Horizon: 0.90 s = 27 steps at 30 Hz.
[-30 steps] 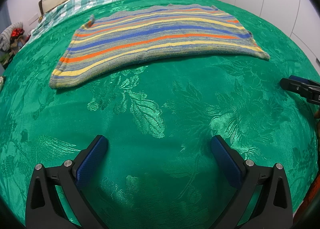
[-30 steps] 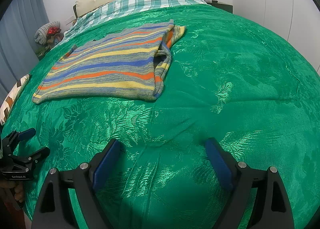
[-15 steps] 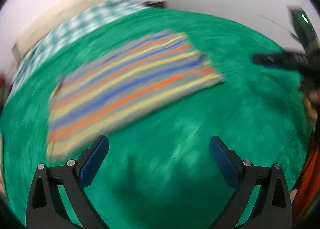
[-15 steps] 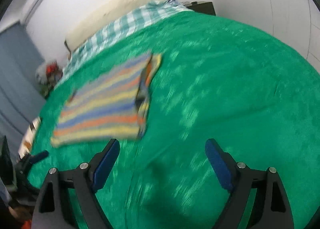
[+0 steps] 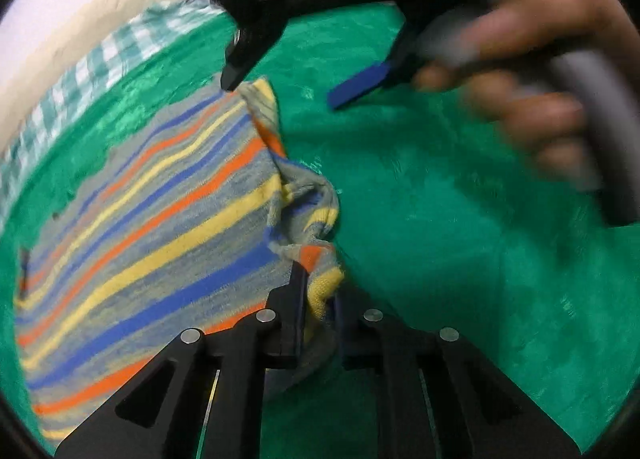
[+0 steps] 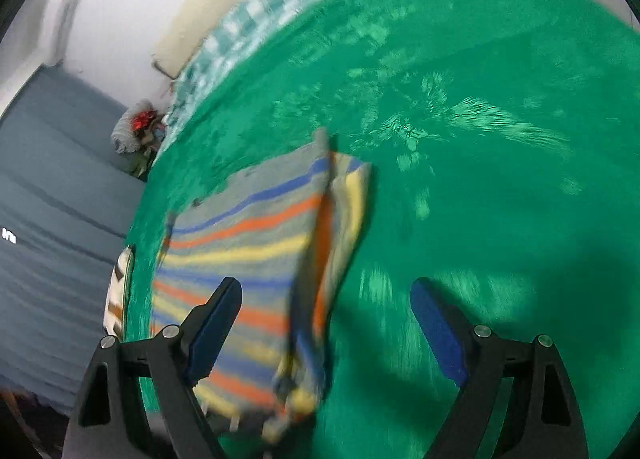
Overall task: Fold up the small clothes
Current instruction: 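Grasp the sweater edge with the left gripper while the right gripper grasps it, then fold the held sweater half over onto itself and release both grippers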
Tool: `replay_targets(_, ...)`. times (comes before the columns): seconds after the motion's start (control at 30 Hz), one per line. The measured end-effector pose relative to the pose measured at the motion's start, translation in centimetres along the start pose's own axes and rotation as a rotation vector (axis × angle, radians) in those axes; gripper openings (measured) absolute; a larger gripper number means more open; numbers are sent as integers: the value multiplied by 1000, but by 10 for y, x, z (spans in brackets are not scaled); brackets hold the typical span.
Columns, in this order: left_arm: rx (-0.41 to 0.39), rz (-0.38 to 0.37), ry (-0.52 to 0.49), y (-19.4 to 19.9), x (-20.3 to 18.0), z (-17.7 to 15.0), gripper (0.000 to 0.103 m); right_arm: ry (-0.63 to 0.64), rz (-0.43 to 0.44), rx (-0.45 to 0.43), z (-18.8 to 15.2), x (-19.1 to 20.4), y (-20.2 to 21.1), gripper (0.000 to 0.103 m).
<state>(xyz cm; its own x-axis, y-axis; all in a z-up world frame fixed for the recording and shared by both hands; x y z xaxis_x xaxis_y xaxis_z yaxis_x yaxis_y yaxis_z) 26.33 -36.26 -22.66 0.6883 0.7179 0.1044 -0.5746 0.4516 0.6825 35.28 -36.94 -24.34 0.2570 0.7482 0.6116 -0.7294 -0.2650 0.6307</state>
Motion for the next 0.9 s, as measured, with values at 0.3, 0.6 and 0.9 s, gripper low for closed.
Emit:
replay_targets(0.3, -112, -84, 249, 56, 57, 5, 8, -57, -29, -49, 30, 36, -41, 9)
replay_targets(0.6, -197, 75, 657, 146, 222, -60, 8, 173, 121, -7, 9, 227, -83, 9)
replay_targets(0.9, -106, 185, 879, 131, 304, -147, 8, 301, 113, 143, -66, 328, -205, 9)
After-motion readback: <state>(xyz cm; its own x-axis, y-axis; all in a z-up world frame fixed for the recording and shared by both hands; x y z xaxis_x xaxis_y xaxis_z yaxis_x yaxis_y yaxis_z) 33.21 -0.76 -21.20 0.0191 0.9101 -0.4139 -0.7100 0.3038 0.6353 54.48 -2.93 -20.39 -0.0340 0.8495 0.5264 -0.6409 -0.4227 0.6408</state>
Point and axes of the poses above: each gripper's, at about its wrist camera, not at the fingertips, and y roughly against the way its jaws point, x to its left, z to its top, the point moved 9 cm from there along -y, roughly the way its jaws point, and after that the axes turned 12 degrees about -x, right-handed, at the moved point
